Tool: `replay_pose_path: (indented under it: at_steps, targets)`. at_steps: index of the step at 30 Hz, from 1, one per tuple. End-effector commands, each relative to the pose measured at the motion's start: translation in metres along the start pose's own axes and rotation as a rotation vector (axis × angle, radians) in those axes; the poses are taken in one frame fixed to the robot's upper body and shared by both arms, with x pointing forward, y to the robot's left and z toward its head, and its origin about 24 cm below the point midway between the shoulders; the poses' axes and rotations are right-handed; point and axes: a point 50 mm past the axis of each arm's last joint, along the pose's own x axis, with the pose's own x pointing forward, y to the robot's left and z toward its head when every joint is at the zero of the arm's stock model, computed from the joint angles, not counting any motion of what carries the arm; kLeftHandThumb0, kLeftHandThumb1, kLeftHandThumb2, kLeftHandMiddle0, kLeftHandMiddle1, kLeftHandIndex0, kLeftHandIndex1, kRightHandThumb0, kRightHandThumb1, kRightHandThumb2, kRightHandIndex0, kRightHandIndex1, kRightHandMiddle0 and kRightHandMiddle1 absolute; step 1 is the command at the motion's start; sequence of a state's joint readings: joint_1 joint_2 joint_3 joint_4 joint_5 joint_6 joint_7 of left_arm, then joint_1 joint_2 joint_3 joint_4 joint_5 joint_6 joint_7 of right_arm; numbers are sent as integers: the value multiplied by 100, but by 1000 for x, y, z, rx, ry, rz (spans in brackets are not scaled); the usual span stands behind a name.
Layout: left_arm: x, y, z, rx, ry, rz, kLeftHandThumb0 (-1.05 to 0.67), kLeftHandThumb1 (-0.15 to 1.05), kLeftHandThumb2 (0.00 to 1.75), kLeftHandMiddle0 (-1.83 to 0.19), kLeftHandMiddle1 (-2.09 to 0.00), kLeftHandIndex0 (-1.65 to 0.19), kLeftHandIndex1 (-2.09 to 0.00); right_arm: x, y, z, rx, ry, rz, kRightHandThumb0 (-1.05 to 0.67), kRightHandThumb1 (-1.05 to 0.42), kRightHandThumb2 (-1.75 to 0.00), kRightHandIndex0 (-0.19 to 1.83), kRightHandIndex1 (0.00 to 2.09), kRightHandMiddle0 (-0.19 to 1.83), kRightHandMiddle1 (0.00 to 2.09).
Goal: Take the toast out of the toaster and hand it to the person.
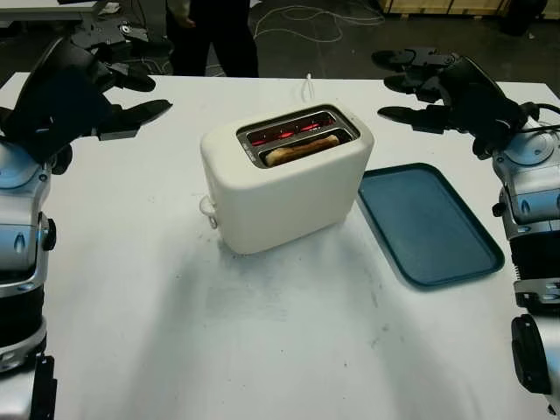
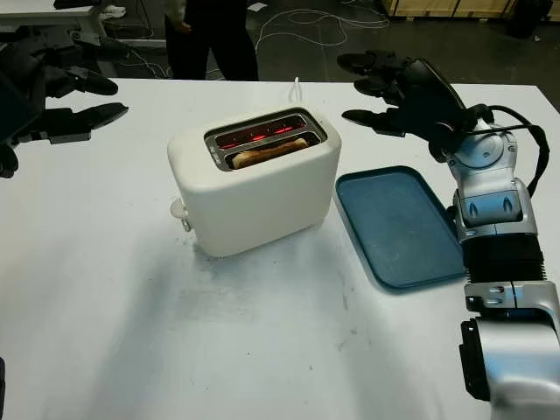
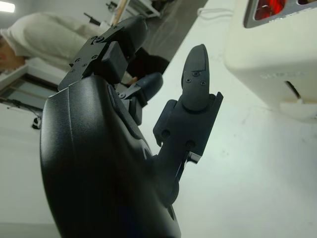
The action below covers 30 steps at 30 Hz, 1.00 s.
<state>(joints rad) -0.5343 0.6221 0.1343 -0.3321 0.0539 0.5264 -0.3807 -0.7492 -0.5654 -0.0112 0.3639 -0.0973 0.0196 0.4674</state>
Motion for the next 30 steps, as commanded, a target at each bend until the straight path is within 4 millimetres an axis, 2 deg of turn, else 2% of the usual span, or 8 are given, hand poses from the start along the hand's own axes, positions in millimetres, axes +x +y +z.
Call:
replay_pose_path:
  at_steps: [1, 30]
  targets:
    - [-3, -2, -1, -10, 9, -9, -29, 79, 36, -17, -103, -33, -59, -1, 1, 1, 11, -13, -5, -33, -92, -16, 36, 10, 40, 0]
    - [0, -5, -4, -33, 13, -12, -28, 78, 40, -13, -111, -28, -67, -5, 6, 7, 24, -7, -6, -33, -92, -15, 39, 6, 41, 1]
